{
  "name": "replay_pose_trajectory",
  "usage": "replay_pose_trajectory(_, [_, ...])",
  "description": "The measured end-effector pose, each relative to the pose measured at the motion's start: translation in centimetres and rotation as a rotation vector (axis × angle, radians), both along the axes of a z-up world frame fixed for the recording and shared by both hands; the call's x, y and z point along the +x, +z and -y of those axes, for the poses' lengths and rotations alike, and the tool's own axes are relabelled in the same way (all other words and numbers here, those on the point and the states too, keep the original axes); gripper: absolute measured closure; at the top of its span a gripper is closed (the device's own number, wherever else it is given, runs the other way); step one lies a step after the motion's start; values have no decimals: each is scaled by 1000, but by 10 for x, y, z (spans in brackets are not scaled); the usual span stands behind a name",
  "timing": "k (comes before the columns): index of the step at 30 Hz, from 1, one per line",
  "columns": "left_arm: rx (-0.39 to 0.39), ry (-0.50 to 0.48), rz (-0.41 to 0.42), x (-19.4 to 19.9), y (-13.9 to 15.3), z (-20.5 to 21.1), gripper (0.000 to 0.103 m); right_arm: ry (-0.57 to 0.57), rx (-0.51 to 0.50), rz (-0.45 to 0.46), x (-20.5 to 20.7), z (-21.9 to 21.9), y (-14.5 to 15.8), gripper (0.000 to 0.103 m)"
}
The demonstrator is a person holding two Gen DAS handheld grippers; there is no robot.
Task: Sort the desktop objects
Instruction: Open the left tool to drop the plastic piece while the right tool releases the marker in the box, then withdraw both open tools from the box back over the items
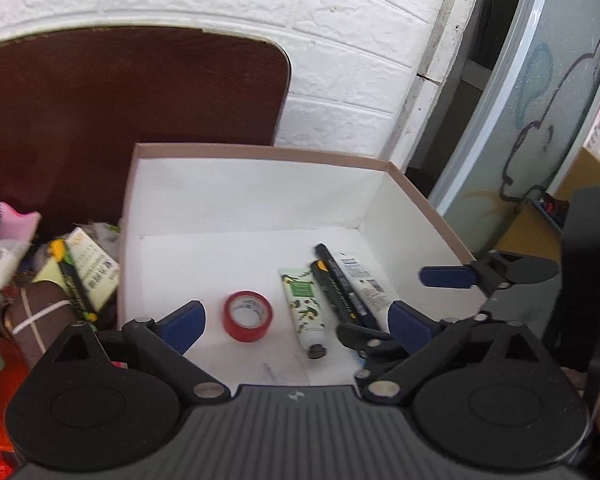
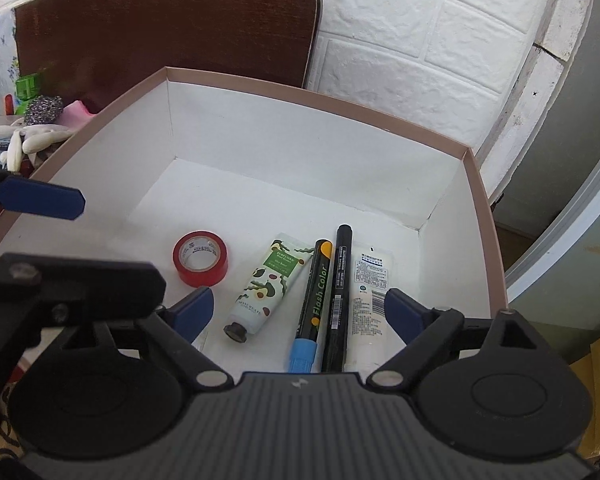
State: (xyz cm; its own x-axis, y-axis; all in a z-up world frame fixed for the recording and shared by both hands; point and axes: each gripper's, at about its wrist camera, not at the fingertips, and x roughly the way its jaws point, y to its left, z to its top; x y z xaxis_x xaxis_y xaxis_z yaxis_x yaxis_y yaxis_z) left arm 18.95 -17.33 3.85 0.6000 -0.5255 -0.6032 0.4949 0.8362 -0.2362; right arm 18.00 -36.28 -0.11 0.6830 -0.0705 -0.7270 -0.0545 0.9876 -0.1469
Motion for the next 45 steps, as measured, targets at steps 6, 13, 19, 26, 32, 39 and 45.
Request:
replay_pose_trajectory(6, [28,19,74,-19,7,-3,2,4,0,25,-16,-4,8,10])
replay_pose_trajectory(13, [36,46,135,-41,15,-10,2,5,1,81,-38,-8,22,10])
replay_pose_trajectory(19, [26,61,166,-60,19,-20,3,7,16,133,-59,-13,33,10])
replay_pose_trajectory(26, [1,51,205,-89,21,-30,3,20,-11,196,-89,-30,38,10])
replay_pose_trajectory(32, [-12,55,205,-108,16,-39,3,63,-40,265,-119,-57,36,10])
replay_pose_trajectory(39, [-3,148,184,-134,1,-66,3,108,-23,286,-146,-80,28,9])
replay_pose_trajectory(45, [-22,200,157,-154,-13,-86,3,120,7,291,-164,-96,18,9])
